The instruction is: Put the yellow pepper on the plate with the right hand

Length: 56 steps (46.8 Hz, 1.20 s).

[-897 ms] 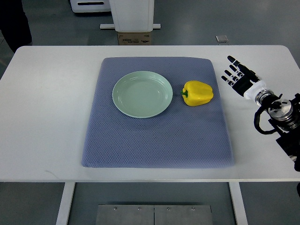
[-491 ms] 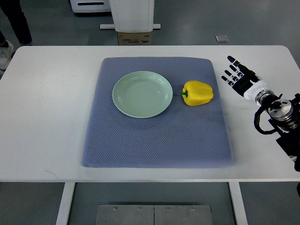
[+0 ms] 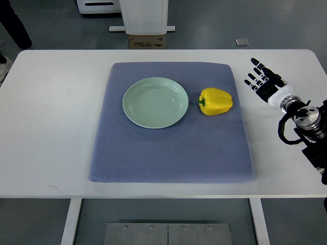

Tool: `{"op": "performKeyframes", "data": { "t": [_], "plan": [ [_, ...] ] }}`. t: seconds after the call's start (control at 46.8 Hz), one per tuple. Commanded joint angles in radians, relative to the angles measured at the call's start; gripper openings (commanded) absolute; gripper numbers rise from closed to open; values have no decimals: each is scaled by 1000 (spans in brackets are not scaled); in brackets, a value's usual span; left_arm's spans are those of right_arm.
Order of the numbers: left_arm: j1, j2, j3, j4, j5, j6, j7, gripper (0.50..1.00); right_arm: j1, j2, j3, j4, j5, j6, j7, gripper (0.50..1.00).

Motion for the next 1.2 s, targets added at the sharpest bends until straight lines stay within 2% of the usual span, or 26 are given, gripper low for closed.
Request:
{"op": "performKeyframes", "data": {
  "t": [0.0,0.128,0.534,0.897,1.047,1.175],
  "plan": [
    [0,0,0,1,0,0,0,1000,9,0,0,0,0,1,41,1000],
    [0,0,0,-1,0,0,0,1000,14,-3,-3,-2,0,-15,124,1000],
    [0,0,0,-1,0,0,0,1000,46,-6,-11,-5,-3,7,136,1000],
    [0,0,0,1,0,0,0,1000,160,-23,-139,88,-126,17,173,1000],
    [0,0,0,-1,0,0,0,1000,215,-30,-244,96,-199,27,223,1000],
    [0,0,0,-1,0,0,0,1000,266,-98,-385,147,-213,60,230,1000]
  ]
}}
